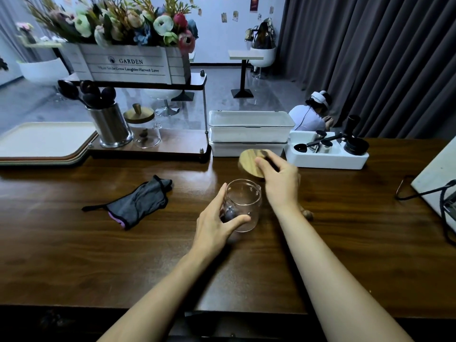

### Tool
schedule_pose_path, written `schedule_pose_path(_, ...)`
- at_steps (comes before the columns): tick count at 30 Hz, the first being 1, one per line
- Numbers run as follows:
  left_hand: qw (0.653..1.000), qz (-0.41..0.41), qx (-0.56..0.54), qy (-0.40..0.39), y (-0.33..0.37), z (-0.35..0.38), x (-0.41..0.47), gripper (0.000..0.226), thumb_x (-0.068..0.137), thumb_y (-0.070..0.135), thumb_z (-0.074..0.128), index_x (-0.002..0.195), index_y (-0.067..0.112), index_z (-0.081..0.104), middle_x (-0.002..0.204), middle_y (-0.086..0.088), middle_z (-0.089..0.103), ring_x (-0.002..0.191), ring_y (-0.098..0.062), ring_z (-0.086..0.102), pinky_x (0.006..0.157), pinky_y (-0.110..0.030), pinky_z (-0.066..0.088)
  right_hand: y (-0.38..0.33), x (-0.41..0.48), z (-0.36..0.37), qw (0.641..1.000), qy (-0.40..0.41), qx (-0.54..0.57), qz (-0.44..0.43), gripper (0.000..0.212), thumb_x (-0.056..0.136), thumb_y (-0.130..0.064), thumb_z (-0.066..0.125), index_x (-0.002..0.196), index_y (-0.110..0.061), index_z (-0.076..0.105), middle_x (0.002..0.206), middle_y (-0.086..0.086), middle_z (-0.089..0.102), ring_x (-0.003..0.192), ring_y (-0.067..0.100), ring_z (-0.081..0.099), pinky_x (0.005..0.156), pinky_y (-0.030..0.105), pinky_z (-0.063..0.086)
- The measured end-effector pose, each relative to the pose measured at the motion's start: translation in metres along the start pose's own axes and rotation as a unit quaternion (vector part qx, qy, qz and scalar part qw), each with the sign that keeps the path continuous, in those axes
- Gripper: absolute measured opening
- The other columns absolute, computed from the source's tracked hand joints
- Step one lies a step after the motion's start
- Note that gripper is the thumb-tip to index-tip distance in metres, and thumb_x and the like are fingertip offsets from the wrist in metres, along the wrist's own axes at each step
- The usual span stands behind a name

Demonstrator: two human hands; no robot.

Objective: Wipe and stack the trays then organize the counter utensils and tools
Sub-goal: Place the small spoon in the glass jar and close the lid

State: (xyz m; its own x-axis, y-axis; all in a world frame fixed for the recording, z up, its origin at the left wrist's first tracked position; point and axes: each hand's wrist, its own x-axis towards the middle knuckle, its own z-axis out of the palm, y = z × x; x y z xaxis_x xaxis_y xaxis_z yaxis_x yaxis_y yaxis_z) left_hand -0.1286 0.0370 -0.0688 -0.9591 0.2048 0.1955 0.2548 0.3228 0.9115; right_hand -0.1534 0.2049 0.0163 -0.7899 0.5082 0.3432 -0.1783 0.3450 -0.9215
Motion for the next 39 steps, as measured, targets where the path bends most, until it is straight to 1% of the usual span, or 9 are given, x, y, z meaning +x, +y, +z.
schedule_pose_path(2, 1.0, -0.004, 0.001, -0.003, 0.0, -0.001, 0.0, 0.103, 0.068, 0.062, 0.085, 0.154, 0.048, 0.03, 0.13, 0.052, 0.045, 0.134, 0.011, 0.045, 0.116, -0.037, 0.041, 0.019, 0.009, -0.008, 0.998, 0.034, -0.015, 0.042, 0.031, 0.089, -0.028, 0.073, 0.118, -0.017, 0.075, 0.104, -0.009, 0.075, 0.101, 0.007, 0.066, 0.097, 0.025, 0.047)
schedule_pose_path(5, 1.0, -0.002, 0.007, -0.005, 0.001, -0.003, -0.001, 0.097, 0.07, 0.055, 0.087, 0.15, 0.053, 0.033, 0.128, 0.053, 0.046, 0.132, 0.013, 0.045, 0.116, -0.035, 0.041, 0.04, 0.015, -0.014, 0.994, 0.024, -0.054, 0.09, 0.026, 0.09, -0.028, 0.071, 0.114, -0.018, 0.076, 0.097, -0.011, 0.072, 0.107, 0.015, 0.066, 0.09, 0.022, 0.042)
schedule_pose_path(8, 1.0, -0.003, 0.003, -0.007, 0.003, -0.003, -0.004, 0.09, 0.07, 0.049, 0.088, 0.145, 0.059, 0.039, 0.128, 0.05, 0.05, 0.129, 0.014, 0.048, 0.114, -0.032, 0.042, 0.054, 0.009, -0.012, 0.985, -0.001, -0.115, 0.127, 0.027, 0.09, -0.033, 0.071, 0.115, -0.025, 0.076, 0.11, -0.007, 0.074, 0.114, 0.018, 0.06, 0.086, 0.022, 0.034)
schedule_pose_path(15, 1.0, -0.004, 0.002, -0.006, 0.005, -0.003, -0.006, 0.087, 0.073, 0.036, 0.091, 0.136, 0.063, 0.037, 0.123, 0.052, 0.052, 0.125, 0.017, 0.05, 0.109, -0.02, 0.041, 0.072, -0.002, -0.007, 0.972, -0.053, -0.213, 0.077, 0.032, 0.091, -0.035, 0.071, 0.121, -0.023, 0.072, 0.125, 0.0, 0.07, 0.12, 0.027, 0.059, 0.094, 0.031, 0.042)
schedule_pose_path(20, 1.0, -0.017, -0.012, -0.01, 0.005, -0.003, -0.007, 0.093, 0.07, 0.048, 0.09, 0.149, 0.048, 0.041, 0.131, 0.04, 0.055, 0.129, 0.01, 0.051, 0.114, -0.033, 0.043, 0.074, -0.002, -0.013, 0.962, -0.078, -0.255, 0.051, 0.037, 0.093, -0.04, 0.067, 0.126, -0.022, 0.07, 0.127, 0.003, 0.07, 0.121, 0.03, 0.059, 0.097, 0.035, 0.043)
schedule_pose_path(24, 1.0, -0.017, -0.012, -0.013, 0.007, -0.005, -0.008, 0.095, 0.071, 0.046, 0.09, 0.151, 0.045, 0.04, 0.131, 0.041, 0.055, 0.128, 0.012, 0.051, 0.114, -0.031, 0.042, 0.083, 0.001, -0.035, 0.961, -0.028, -0.274, 0.013, 0.03, 0.099, -0.03, 0.06, 0.126, -0.022, 0.069, 0.125, 0.003, 0.07, 0.12, 0.028, 0.055, 0.099, 0.037, 0.041)
schedule_pose_path(29, 1.0, -0.014, -0.003, -0.026, 0.008, -0.006, -0.01, 0.088, 0.07, 0.048, 0.089, 0.142, 0.06, 0.039, 0.122, 0.046, 0.057, 0.125, 0.015, 0.051, 0.111, -0.025, 0.042, 0.102, 0.009, -0.061, 0.918, -0.074, -0.385, 0.056, 0.039, 0.096, -0.028, 0.064, 0.135, -0.029, 0.06, 0.132, 0.003, 0.061, 0.121, 0.029, 0.052, 0.102, 0.044, 0.043)
schedule_pose_path(35, 0.999, -0.014, 0.01, -0.033, 0.011, -0.008, -0.014, 0.083, 0.071, 0.047, 0.087, 0.127, 0.078, 0.034, 0.117, 0.051, 0.055, 0.122, 0.016, 0.052, 0.107, -0.019, 0.041, 0.1, 0.011, -0.067, 0.906, -0.11, -0.404, 0.066, 0.037, 0.098, -0.023, 0.061, 0.135, -0.026, 0.059, 0.119, 0.003, 0.065, 0.112, 0.026, 0.058, 0.094, 0.043, 0.052)
schedule_pose_path(39, 0.999, -0.012, 0.005, -0.029, 0.01, -0.007, -0.016, 0.084, 0.073, 0.043, 0.089, 0.131, 0.073, 0.037, 0.122, 0.043, 0.059, 0.122, 0.011, 0.056, 0.108, -0.022, 0.043, 0.092, 0.012, -0.066, 0.887, -0.125, -0.436, 0.084, 0.035, 0.098, -0.027, 0.061, 0.132, -0.022, 0.06, 0.119, 0.003, 0.067, 0.113, 0.027, 0.06, 0.093, 0.041, 0.052)
